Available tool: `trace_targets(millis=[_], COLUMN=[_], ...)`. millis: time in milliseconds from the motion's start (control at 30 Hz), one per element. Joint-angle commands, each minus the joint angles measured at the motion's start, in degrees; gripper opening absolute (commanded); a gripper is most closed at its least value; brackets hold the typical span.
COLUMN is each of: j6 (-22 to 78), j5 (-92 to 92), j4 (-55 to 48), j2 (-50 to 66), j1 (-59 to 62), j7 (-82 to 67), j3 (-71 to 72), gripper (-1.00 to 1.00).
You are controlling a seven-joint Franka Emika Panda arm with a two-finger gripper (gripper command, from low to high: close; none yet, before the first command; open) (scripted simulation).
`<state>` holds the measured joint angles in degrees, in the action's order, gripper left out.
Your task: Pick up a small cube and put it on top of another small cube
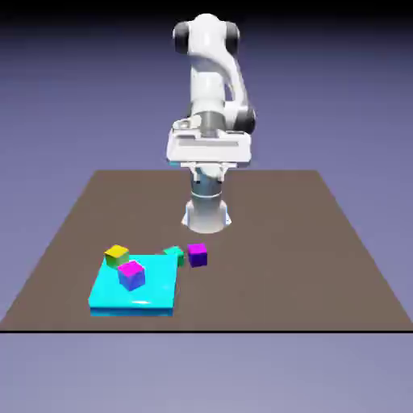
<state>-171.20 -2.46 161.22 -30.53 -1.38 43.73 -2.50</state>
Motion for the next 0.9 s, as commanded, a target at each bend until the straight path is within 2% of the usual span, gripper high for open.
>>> trace_targets(millis=[0, 533, 867], j6=[2.3, 39.6, 36.3], j5=[-2.0, -34.6, -57.1], j4=[0.2, 3.1, 1.0], j2=[1.8, 30.0, 45.0], j1=[-0.6, -9.7, -9.7], j7=[1.1, 17.9, 2.6], j3=[-2.1, -35.3, -25.2], gripper=[0.00, 0.00, 0.00])
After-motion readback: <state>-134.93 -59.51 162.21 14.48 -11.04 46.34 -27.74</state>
